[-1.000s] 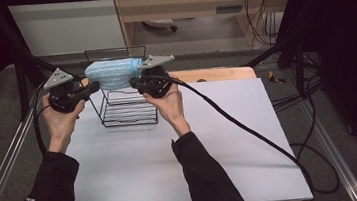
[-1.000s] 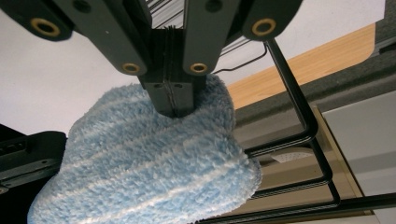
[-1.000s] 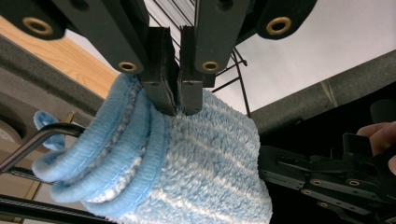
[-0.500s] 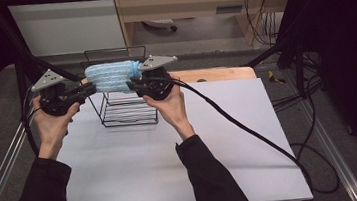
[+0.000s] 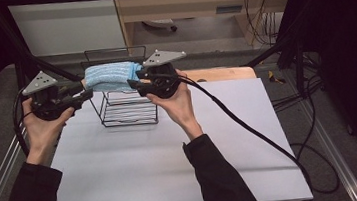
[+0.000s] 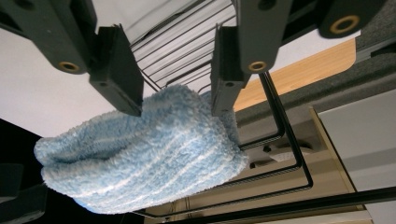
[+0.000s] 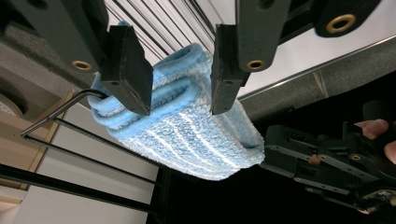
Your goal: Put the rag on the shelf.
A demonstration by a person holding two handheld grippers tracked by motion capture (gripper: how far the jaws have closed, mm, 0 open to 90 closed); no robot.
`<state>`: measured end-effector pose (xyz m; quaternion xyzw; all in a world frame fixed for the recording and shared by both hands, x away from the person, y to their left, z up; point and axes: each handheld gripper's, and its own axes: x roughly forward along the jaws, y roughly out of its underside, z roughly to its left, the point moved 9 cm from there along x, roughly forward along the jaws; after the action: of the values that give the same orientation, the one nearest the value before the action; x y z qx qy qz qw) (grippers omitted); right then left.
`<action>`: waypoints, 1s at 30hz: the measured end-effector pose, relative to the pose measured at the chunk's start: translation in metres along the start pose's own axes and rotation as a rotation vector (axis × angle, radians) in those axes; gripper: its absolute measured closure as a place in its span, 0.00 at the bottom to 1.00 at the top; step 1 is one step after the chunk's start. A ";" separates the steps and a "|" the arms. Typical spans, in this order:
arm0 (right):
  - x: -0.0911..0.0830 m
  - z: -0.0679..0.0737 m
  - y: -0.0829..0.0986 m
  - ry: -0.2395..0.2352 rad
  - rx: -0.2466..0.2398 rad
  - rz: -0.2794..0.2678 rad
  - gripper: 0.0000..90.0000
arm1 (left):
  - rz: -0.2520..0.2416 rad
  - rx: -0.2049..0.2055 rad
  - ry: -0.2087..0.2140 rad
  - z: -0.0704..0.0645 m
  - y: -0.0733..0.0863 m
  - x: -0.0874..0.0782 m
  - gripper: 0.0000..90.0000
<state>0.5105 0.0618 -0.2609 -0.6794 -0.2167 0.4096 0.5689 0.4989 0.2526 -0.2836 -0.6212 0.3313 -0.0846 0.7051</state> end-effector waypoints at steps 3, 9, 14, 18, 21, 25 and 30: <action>-0.006 0.001 -0.002 0.005 -0.010 0.003 0.61 | 0.002 0.004 -0.010 0.001 0.000 -0.004 0.56; -0.017 -0.001 0.002 0.015 -0.005 0.026 0.48 | 0.020 0.022 -0.014 -0.002 0.006 -0.013 0.48; -0.029 -0.004 0.015 0.008 0.016 0.055 0.34 | 0.039 0.044 -0.013 -0.008 0.018 -0.018 0.40; -0.041 -0.009 0.029 0.021 0.014 0.077 0.23 | 0.046 0.050 -0.014 -0.012 0.030 -0.019 0.34; -0.051 -0.014 0.041 0.028 0.023 0.082 0.17 | 0.055 0.050 -0.013 -0.016 0.039 -0.017 0.32; -0.065 -0.022 0.062 0.031 0.036 0.097 0.13 | 0.068 0.048 0.000 -0.023 0.054 -0.014 0.27; -0.083 -0.034 0.090 0.031 0.088 0.104 0.10 | 0.102 0.051 0.007 -0.031 0.073 -0.007 0.21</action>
<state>0.4746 -0.0448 -0.3201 -0.6705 -0.1540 0.4372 0.5793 0.4546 0.2465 -0.3498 -0.5848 0.3629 -0.0593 0.7230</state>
